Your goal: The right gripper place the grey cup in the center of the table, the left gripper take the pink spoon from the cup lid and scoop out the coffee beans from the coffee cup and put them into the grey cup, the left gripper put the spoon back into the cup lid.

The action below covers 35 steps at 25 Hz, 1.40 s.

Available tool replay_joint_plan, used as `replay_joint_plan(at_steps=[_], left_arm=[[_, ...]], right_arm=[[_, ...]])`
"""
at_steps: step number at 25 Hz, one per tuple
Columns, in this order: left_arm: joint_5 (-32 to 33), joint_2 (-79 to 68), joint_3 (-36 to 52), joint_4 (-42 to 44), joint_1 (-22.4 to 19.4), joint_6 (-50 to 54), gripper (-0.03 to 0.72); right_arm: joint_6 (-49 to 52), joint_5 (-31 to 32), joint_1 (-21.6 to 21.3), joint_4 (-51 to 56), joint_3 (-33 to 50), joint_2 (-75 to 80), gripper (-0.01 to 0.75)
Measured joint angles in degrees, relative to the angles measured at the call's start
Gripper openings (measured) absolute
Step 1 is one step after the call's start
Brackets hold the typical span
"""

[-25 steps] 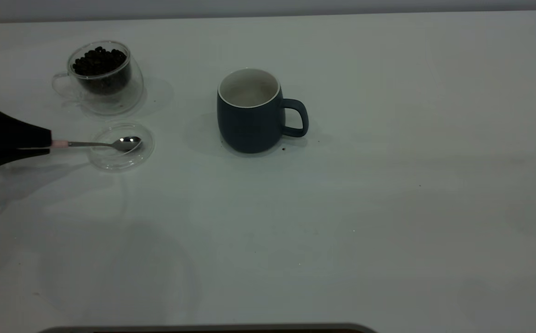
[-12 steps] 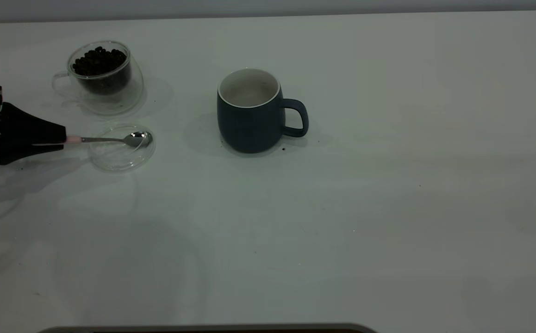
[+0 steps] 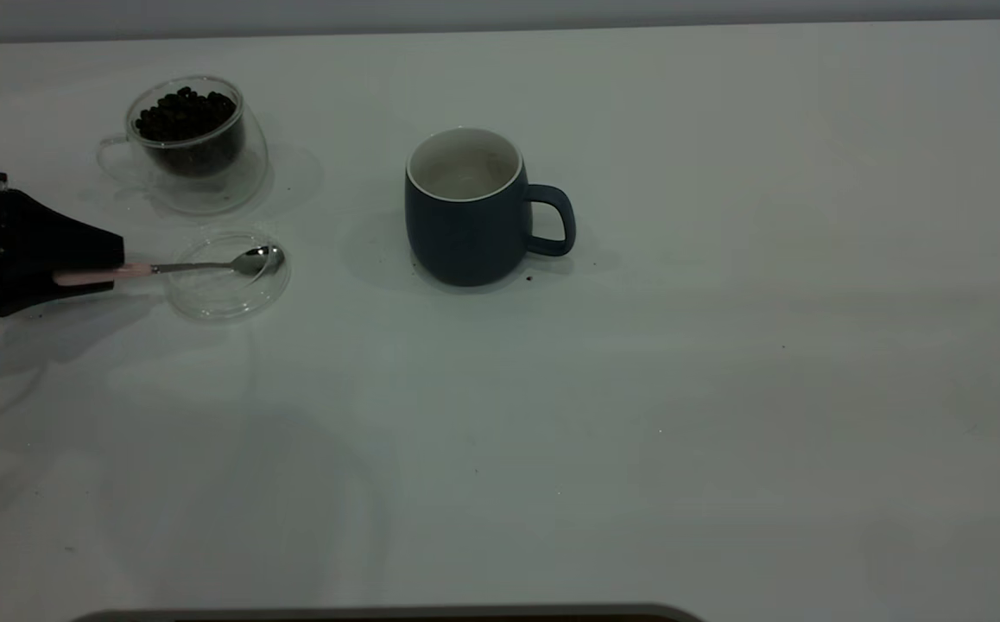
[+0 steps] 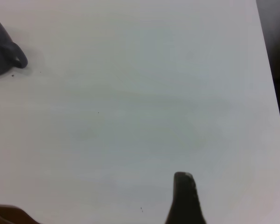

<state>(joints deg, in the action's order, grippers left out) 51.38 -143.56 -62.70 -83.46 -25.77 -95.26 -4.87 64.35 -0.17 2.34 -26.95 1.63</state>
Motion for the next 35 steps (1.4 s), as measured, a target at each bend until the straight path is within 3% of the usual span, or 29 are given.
replay_joint_plan(at_steps=[5, 14, 22, 31, 35], left_arm=[[-2.6, 0.0, -0.3, 0.0, 0.0, -0.6, 0.448], [-3.5, 0.4, -7.5, 3.5, 0.0, 1.8, 0.46], [-3.2, 8.6, -15.8, 24.0, 2.8, 20.6, 0.461], [-1.5, 24.3, -25.7, 39.2, 10.0, 48.2, 0.461], [1.3, 31.2, -28.4, 50.3, 13.9, 60.4, 0.461]], right_arm=[[0.0, 0.0, 0.0, 0.0, 0.0, 0.0, 0.588], [0.0, 0.0, 0.0, 0.0, 0.0, 0.0, 0.588], [0.0, 0.0, 0.0, 0.0, 0.0, 0.0, 0.588], [0.0, 0.0, 0.0, 0.0, 0.0, 0.0, 0.588], [0.0, 0.0, 0.0, 0.0, 0.0, 0.0, 0.588]])
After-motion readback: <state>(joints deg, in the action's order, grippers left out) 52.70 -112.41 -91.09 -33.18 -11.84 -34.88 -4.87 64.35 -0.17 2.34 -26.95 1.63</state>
